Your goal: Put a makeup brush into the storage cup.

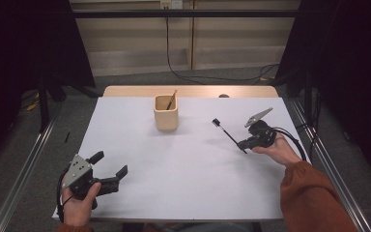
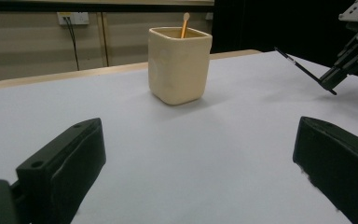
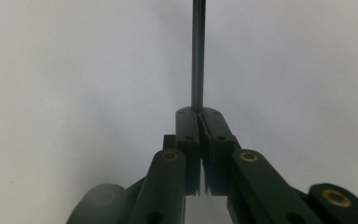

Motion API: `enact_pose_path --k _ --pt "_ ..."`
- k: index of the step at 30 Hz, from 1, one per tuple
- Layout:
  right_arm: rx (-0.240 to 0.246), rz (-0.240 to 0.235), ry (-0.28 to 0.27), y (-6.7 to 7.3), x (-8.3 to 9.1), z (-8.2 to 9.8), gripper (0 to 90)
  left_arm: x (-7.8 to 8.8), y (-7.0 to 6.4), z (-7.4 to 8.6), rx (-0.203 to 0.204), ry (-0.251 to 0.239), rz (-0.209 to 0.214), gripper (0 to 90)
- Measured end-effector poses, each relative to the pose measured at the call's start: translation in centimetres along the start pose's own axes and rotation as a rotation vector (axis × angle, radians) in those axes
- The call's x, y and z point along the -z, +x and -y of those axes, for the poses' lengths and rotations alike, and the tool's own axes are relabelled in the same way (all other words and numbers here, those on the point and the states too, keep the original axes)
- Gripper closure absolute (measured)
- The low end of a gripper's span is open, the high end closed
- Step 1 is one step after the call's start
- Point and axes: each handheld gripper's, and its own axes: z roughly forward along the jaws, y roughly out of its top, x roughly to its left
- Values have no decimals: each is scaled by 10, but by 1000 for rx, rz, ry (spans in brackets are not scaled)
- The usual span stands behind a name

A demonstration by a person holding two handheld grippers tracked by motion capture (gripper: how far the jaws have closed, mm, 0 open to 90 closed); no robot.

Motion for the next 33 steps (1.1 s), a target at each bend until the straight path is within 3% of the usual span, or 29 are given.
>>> enact_pose_path --k 8,18,22,33 --pt "-29 0 -113 6 0 5 867 1 0 0 -4 -2 -2 24" --pt "-70 -4 -293 10 8 9 867 1 0 -1 -4 -4 -4 24" --pt "-85 -3 -335 12 7 10 867 1 1 0 -2 -5 -5 23" --pt "-84 9 -482 14 8 18 867 2 0 -1 -5 -6 -7 24"
